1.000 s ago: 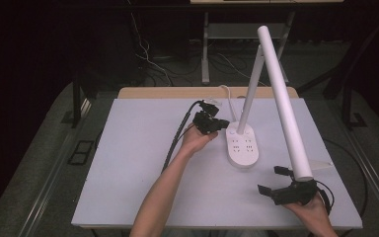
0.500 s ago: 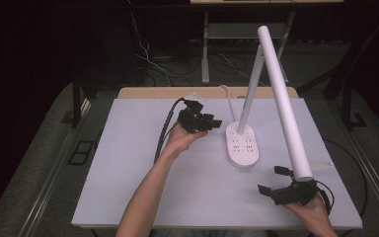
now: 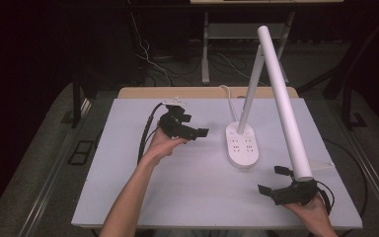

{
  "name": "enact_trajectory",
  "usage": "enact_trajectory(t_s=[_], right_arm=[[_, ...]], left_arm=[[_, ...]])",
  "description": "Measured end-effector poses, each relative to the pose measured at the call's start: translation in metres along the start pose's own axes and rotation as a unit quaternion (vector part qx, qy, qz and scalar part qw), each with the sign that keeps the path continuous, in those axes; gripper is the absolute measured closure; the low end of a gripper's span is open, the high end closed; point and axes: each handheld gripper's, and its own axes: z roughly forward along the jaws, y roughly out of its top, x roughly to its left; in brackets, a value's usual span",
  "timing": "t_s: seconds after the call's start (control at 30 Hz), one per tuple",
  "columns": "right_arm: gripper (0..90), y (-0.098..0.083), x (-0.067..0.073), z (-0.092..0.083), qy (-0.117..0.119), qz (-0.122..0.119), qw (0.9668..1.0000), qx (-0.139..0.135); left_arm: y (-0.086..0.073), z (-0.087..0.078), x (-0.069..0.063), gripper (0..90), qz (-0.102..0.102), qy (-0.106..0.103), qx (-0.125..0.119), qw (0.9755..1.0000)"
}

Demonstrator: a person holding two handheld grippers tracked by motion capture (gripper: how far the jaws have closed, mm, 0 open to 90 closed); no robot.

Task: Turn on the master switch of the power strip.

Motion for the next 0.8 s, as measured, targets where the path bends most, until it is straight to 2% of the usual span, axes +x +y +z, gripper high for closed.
enact_trajectory(t_s=[0.13,0.33,0.57,0.8], right_arm=[[0.3,0.0,0.0,0.0,0.0,0.0,1.0,0.0],[0.3,0.0,0.0,0.0,0.001,0.0,1.0,-0.001],[0.3,0.0,0.001,0.0,0.0,-0.001,1.0,0.0],[0.3,0.001,0.001,0.001,0.0,-0.003,1.0,0.0]], left_arm=[[-0.01,-0.017,0.0,0.0,0.001,0.013,-0.003,0.9999],[-0.029,-0.042,0.0,0.0,-0.017,0.019,-0.012,0.9996],[-0.054,-0.057,-0.005,0.0,-0.022,0.023,-0.016,0.9994],[-0.071,-0.069,-0.013,0.0,-0.024,0.025,-0.025,0.9991]])
